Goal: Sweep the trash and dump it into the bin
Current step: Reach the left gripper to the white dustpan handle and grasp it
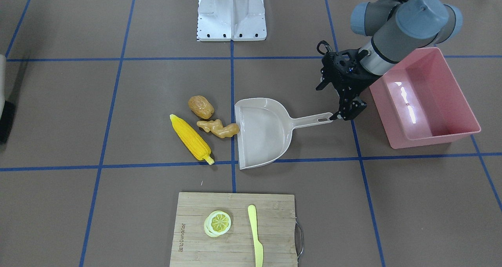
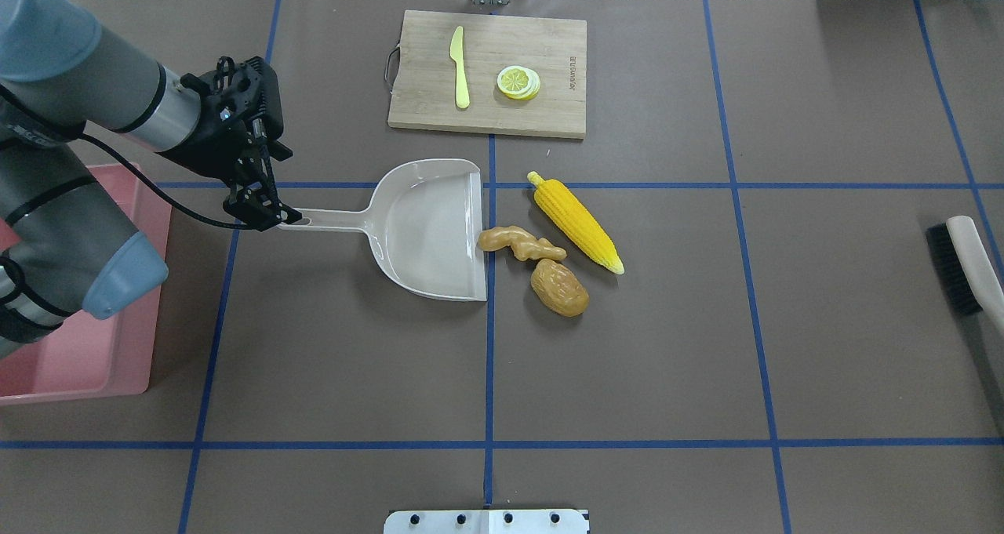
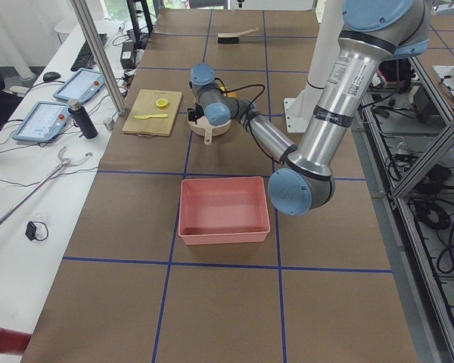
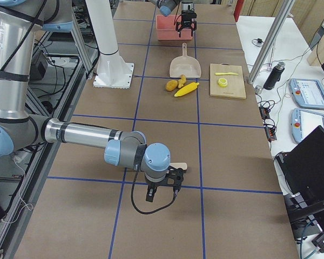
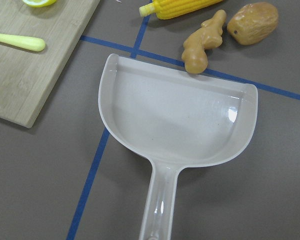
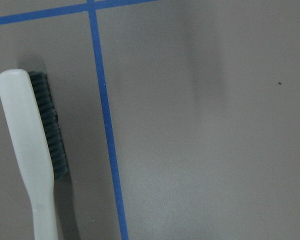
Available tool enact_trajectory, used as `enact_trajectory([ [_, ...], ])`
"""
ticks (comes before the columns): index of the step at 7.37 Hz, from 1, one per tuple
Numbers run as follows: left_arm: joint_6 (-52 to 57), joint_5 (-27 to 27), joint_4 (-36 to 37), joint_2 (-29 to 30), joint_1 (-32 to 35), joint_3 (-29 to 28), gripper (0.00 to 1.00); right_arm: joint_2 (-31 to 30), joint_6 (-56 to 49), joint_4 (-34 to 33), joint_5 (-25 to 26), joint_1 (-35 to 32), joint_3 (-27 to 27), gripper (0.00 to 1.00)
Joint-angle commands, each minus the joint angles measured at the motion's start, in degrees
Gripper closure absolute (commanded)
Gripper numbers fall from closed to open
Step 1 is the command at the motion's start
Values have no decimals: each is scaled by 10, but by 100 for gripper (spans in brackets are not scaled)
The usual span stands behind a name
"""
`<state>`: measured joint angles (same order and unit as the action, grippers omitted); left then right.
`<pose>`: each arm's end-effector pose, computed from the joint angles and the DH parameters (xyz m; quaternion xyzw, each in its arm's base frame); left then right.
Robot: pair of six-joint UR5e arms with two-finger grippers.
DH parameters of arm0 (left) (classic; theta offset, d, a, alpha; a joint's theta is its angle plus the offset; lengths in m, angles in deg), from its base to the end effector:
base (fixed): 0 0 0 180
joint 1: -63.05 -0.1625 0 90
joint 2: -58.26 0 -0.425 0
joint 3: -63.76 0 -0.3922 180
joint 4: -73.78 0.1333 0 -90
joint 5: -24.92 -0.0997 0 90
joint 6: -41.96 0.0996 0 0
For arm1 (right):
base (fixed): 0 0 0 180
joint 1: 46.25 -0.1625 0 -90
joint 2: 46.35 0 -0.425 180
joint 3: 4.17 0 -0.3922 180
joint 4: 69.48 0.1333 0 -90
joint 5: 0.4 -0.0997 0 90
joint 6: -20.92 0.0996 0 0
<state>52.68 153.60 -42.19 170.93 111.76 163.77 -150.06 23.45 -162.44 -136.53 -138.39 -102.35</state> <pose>0.3506 -0.5069 0.2982 0.3697 0.4003 0.5065 0.6683 0.0756 -0.3755 0.6962 -0.0694 -0.3905 0.0664 0.9156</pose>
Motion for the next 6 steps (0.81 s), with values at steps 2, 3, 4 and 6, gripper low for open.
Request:
enact_trajectory([
  [2, -14, -17, -198, -4, -29, -99, 2, -15, 211, 166, -28, 99, -1, 0],
  [3, -16, -16, -234, -3, -41, -122, 2, -35, 270, 255, -13, 128, -1, 0],
  [4, -29, -17, -280, -3, -47, -144, 2, -37, 294, 269, -14, 143, -9, 0],
  [6, -63, -19, -347, 3, -66, -174, 2, -46, 341, 267, -15, 169, -57, 0],
])
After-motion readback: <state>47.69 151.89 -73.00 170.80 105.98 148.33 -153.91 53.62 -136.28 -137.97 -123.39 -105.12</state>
